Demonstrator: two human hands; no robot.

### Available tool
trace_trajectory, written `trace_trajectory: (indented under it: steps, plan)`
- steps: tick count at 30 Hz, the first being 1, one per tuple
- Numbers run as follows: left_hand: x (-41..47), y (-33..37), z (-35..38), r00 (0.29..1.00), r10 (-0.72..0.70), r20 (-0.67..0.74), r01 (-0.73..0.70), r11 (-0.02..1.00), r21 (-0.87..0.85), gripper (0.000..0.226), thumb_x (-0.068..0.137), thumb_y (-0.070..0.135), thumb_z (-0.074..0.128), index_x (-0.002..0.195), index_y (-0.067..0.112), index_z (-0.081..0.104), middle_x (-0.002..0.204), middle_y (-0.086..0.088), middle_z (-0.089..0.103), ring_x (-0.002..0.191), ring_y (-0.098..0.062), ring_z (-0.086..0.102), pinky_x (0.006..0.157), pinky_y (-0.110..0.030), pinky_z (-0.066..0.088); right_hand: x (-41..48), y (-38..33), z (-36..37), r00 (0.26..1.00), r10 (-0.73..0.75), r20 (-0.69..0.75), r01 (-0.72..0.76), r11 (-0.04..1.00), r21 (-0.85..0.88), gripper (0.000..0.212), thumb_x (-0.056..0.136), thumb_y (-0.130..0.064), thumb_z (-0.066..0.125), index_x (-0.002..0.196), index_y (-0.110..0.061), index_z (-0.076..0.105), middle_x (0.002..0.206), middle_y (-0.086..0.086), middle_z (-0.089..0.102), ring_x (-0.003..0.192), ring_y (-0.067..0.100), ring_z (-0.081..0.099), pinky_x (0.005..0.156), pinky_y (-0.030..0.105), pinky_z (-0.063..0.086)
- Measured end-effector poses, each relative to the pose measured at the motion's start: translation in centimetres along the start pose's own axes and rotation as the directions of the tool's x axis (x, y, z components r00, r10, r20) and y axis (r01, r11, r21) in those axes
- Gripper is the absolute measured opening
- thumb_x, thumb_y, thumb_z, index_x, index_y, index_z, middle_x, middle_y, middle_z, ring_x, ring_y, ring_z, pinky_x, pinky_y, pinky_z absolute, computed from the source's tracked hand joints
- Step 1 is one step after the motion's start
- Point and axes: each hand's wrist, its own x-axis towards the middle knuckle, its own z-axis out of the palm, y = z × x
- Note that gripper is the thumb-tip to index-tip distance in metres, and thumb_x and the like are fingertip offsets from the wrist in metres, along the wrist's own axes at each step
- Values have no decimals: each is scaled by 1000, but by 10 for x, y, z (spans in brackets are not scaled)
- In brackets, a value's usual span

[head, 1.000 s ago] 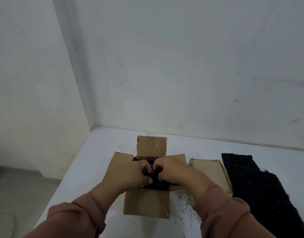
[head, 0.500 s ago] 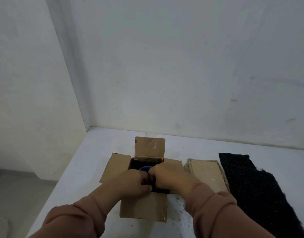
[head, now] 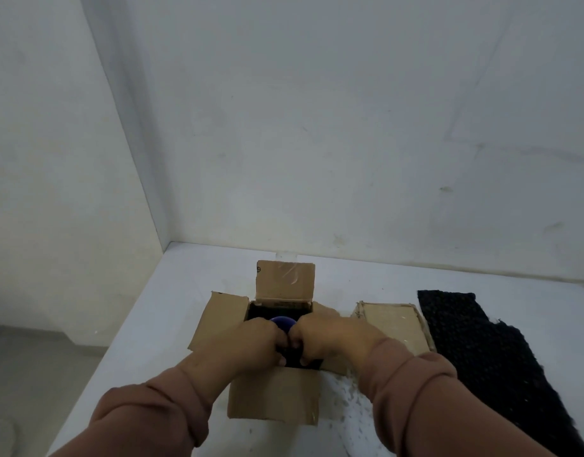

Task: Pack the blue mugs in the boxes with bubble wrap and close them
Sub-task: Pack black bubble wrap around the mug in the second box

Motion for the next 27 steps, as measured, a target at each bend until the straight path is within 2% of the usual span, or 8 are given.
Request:
trace_trajectory:
  steps: [4,8,12,18,22,23,25,27]
  plan:
    - [0,-8,-5,997,58,57,-62,996,61,31,93,18,51,120,23,65,118,-1,65,105,-17,59,94,-26,43,1,-7,16,994,-21,-108,11,995,-94,26,89,-11,53,112,-17,63,115,9,62,109,28,53,86,36,34]
    - [2,-11,-4,999,31,38,-33,998,57,31,96,20,46,120,27,63,119,3,65,106,-15,59,90,-21,41,-18,-3,1,991,-65,-119,55,995,-87,30,89,-18,52,117,-24,62,114,5,61,103,25,53,86,35,38]
    - [9,-8,-1,997,-53,56,46,992,121,31,92,27,52,122,21,61,115,-4,66,105,-19,61,93,-28,47,-22,-9,-6,991,-92,-100,90,996,-19,31,89,-33,56,117,-23,64,114,1,64,102,20,55,76,28,36]
    - [22,0,9,990,-136,36,124,963,238,35,95,27,51,126,15,57,122,-9,63,111,-24,60,98,-32,45,-4,-20,13,996,71,-50,-76,991,-113,28,93,-17,50,117,-9,62,116,13,63,103,28,58,75,32,40]
    - [27,0,6,985,-158,70,132,950,283,34,95,23,49,128,14,55,125,-11,61,115,-26,57,99,-35,44,-7,-18,4,997,30,-78,-32,999,-22,28,94,-15,49,118,-8,62,116,12,63,103,27,58,80,30,41]
    - [28,0,7,984,-161,73,133,945,298,35,95,21,49,129,13,55,127,-11,61,116,-26,57,100,-35,44,-7,-19,1,997,13,-78,-12,1000,19,30,93,-14,50,119,-8,61,117,12,63,97,25,58,80,27,42]
    - [31,3,8,979,-181,92,141,933,332,37,95,20,50,131,11,53,130,-12,59,119,-26,55,101,-35,42,-4,-20,4,997,29,-69,-25,998,57,34,91,-10,51,125,-7,57,113,11,61,70,14,50,63,14,37]
    - [28,5,7,979,-181,97,141,937,320,36,95,21,50,129,12,53,130,-12,58,119,-27,55,101,-35,42,-2,-20,10,997,61,-48,-60,998,30,33,91,-9,50,123,-5,58,94,8,59,61,10,40,54,16,29]
